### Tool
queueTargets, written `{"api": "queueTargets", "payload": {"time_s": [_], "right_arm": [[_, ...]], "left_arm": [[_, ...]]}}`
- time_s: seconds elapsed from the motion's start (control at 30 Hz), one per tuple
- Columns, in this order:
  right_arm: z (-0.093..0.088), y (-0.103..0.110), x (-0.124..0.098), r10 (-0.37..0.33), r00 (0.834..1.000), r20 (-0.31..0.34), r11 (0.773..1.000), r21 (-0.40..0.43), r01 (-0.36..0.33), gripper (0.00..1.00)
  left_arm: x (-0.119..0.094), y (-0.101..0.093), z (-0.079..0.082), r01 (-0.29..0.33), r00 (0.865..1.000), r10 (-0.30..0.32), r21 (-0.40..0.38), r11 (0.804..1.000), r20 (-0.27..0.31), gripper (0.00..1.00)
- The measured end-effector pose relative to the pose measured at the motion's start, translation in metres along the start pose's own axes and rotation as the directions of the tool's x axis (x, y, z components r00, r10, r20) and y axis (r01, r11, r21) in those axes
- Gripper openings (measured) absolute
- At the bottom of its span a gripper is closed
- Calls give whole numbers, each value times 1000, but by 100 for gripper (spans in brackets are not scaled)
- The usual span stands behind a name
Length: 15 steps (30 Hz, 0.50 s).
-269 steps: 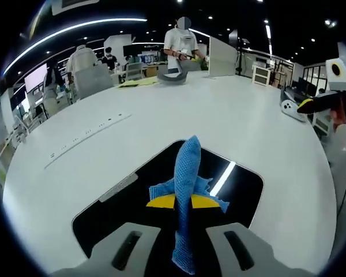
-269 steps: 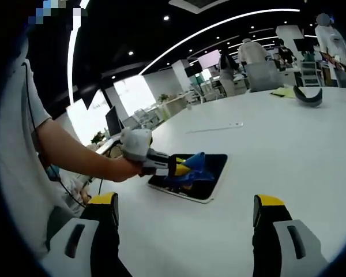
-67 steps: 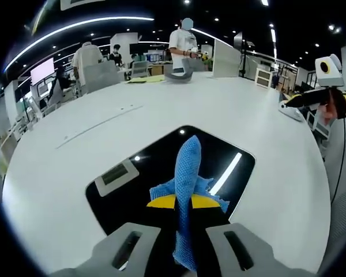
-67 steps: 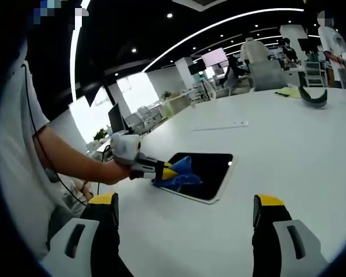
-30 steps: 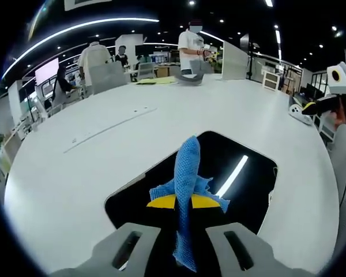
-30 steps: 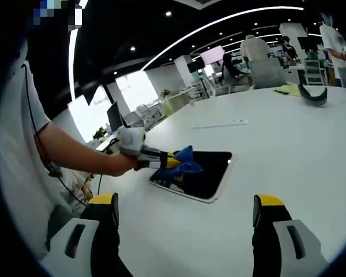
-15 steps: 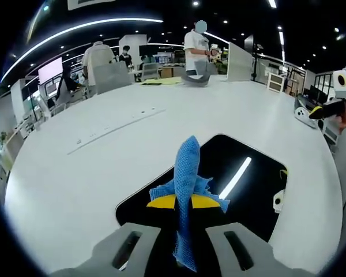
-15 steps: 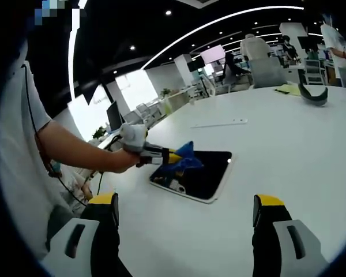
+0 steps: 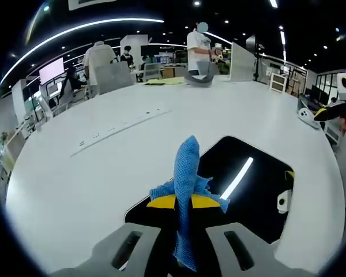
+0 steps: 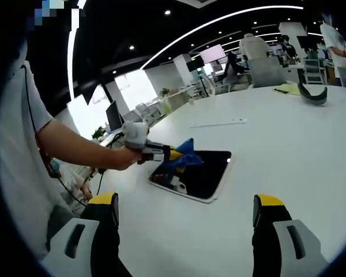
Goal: Wipe the mirror surface with the cleaning cloth until all visible marks leave the cleaned area.
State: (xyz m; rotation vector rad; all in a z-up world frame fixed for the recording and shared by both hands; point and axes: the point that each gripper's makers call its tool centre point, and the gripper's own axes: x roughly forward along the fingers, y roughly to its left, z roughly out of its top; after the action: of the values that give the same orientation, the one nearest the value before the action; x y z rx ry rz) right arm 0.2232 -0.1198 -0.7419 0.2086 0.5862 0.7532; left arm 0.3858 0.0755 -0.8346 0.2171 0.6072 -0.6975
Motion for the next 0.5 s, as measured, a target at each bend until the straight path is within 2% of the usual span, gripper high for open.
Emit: {"api": "queueTargets", "payload": {"time_s": [0.5], "right_arm": [[0, 0, 1, -2, 1000, -6, 1000, 1, 2, 97]], "left_arm": [[1, 7, 2, -7, 1000, 7, 0, 1000, 5, 4]]}}
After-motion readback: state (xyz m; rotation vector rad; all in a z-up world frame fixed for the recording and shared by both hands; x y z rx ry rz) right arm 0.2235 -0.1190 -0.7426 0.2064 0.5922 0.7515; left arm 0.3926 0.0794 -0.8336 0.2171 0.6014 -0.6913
